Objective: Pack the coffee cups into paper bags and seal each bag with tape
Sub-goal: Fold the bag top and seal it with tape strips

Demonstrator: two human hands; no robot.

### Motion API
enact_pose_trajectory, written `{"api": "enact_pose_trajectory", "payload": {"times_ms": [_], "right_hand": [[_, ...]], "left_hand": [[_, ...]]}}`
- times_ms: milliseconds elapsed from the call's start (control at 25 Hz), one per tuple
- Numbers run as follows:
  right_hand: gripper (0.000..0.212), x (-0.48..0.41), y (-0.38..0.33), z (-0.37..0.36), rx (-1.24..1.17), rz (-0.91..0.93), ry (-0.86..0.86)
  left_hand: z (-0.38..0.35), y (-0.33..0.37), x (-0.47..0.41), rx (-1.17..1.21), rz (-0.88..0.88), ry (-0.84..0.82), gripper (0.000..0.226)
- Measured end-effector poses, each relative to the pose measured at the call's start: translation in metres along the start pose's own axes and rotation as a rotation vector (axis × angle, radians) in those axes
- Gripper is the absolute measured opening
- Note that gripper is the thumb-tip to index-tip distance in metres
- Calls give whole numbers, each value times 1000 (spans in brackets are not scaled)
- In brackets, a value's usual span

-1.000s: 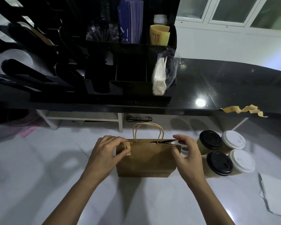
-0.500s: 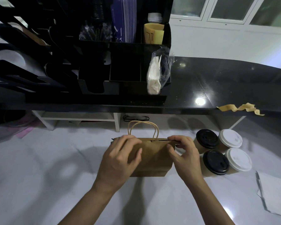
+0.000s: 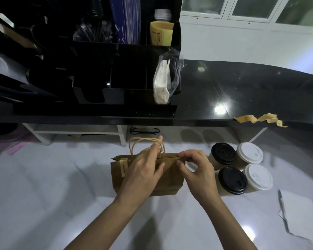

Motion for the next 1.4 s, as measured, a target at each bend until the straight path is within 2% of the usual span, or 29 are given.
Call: {"api": "enact_pose_trajectory", "payload": {"times_ms": [120,280,440,480,560,640,680,760,920,1040,1120,1400], "right_hand": [[27,-4,1,0,7,11,-22],[27,-9,3,2,0,10,-45],[11,-20,1,12,-19,-18,-48],[3,-28,1,21,-65,-67,-6],[21,-50,13,46,-230,-278,151],[38,-72,30,70,-591,-607,287],[41,-82,37,79,-778,-740,314],[41,-98,48,93,-975,-861,316],[39,-116,55,103,-1055,-896,288],[23,-121,53,103,-1029,-914,263],[15,-122,54,101,-990,-903,241],[17,-115,40,87,-734,-750,168]], "left_hand": [[-6,1,-7,-5,32,-22,81],[-14,-2,-10,-37,46,-33,79],[-14,-1,-9,-47,43,0,75],[-14,-2,-9,-46,52,0,74],[-15,-3,-9,-35,71,0,73],[-16,-4,-7,-27,82,0,71],[-17,-4,-7,-24,83,0,69],[-18,-4,-7,-24,76,-2,63],[-20,-6,-9,-41,69,-4,54],[-21,-7,-9,-37,65,-6,60],[-20,-7,-9,-29,59,-8,60],[-18,-5,-10,-29,46,20,58]]}}
Point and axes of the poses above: each hand's wrist, its own x-axis away from the middle knuckle, its own z-axis out of the back of the hand, y = z × x, the point moved 5 cm from there along -x, towards the middle knuckle, and after that the axes turned 2 degrees about -z, right-handed, at the moved point
